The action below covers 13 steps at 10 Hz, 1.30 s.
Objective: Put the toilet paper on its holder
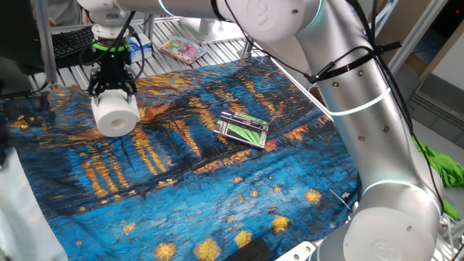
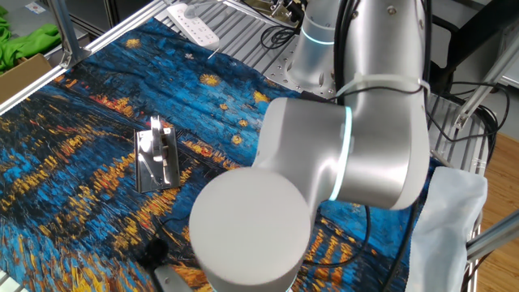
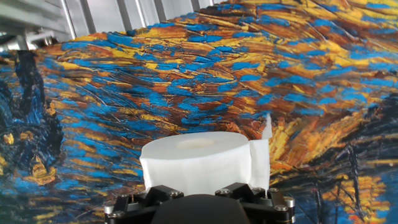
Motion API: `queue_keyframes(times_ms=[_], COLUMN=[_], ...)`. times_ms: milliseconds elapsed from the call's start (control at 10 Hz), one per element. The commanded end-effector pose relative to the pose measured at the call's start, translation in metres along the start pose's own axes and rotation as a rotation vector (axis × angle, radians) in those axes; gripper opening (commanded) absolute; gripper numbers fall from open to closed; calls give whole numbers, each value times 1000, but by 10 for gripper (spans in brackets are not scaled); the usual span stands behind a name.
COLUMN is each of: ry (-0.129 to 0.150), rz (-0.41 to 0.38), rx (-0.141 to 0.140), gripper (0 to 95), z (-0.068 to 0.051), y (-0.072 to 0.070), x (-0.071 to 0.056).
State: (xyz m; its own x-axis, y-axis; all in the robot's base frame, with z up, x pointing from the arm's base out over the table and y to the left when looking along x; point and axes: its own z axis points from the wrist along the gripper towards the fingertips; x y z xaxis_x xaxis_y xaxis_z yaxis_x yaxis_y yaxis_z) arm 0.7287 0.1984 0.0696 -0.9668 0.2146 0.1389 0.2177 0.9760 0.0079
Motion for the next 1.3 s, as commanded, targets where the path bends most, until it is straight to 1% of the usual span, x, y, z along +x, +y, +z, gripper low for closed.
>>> queue_keyframes(times_ms=[100,600,800,1300], ry=[6,3,-3,-8], rz=[-8,-28,-33,-63], rx=[1,5,5,5], gripper=[0,0,0,0], z=[-4,-10,-13,-26], y=[0,-8,-12,-28], x=[-2,4,6,15])
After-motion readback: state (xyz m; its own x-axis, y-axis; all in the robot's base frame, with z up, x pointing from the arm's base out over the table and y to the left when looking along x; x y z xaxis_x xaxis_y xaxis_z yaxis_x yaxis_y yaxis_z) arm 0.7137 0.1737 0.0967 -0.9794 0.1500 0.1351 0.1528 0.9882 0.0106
